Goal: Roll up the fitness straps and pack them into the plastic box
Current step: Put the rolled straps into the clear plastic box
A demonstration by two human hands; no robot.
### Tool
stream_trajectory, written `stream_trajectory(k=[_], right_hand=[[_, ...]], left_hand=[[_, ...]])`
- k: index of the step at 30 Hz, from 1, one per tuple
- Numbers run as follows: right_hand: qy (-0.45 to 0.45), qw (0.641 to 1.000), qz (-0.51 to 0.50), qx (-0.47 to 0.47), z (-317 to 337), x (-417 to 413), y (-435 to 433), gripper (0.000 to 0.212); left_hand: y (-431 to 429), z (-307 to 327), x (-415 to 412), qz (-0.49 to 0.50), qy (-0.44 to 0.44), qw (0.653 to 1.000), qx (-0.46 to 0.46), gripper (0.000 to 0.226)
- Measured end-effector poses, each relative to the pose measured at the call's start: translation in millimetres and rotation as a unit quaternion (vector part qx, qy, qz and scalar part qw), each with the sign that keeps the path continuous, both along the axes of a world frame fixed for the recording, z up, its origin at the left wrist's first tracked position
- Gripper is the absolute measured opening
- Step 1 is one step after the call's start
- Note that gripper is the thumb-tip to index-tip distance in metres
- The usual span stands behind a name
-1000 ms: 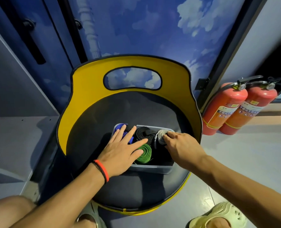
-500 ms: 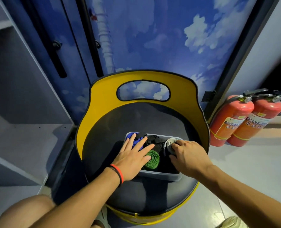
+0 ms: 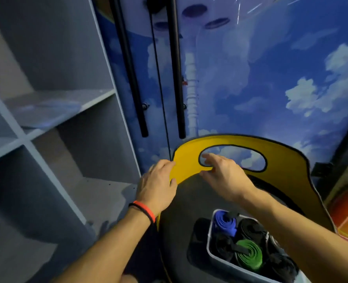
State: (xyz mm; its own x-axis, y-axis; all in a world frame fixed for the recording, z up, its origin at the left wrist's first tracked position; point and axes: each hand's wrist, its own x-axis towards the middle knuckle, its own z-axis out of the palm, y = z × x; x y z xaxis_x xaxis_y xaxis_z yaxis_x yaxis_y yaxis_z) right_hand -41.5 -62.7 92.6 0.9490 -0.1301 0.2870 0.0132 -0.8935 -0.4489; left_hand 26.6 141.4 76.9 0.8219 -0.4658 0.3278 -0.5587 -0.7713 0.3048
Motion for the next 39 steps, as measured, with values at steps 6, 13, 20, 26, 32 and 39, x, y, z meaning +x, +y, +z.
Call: stream_trajectory(k=[6, 13, 20, 26, 32, 39], right_hand=[[-0.01, 0.992, 0.125, 0.005, 60, 79, 72, 0.066], [-0.007, 0.978, 0.21, 0.005, 89, 140, 147, 0.071], [-0.001, 0.971, 0.239, 0.034, 80, 159, 181, 0.067], [-0.025, 0.974, 0.218, 0.052, 76, 153, 162, 0.074], [-0.105, 0.986, 0.13, 0.022, 79, 123, 125, 0.074], [-0.161, 0.985, 0.045, -0.035, 48, 65, 54, 0.056]], left_hand=[[76, 71, 44, 0.103, -0.085, 0.991, 0.028, 0.049], [154, 126, 94, 0.228, -0.16, 0.956, 0.089, 0.053], [181, 138, 132, 0.326, -0.079, 0.93, 0.148, 0.049], [174, 125, 125, 0.29, -0.157, 0.934, 0.135, 0.053], [130, 110, 96, 0.105, -0.296, 0.946, 0.079, 0.057], [32, 88, 28, -0.085, -0.319, 0.943, 0.051, 0.043]])
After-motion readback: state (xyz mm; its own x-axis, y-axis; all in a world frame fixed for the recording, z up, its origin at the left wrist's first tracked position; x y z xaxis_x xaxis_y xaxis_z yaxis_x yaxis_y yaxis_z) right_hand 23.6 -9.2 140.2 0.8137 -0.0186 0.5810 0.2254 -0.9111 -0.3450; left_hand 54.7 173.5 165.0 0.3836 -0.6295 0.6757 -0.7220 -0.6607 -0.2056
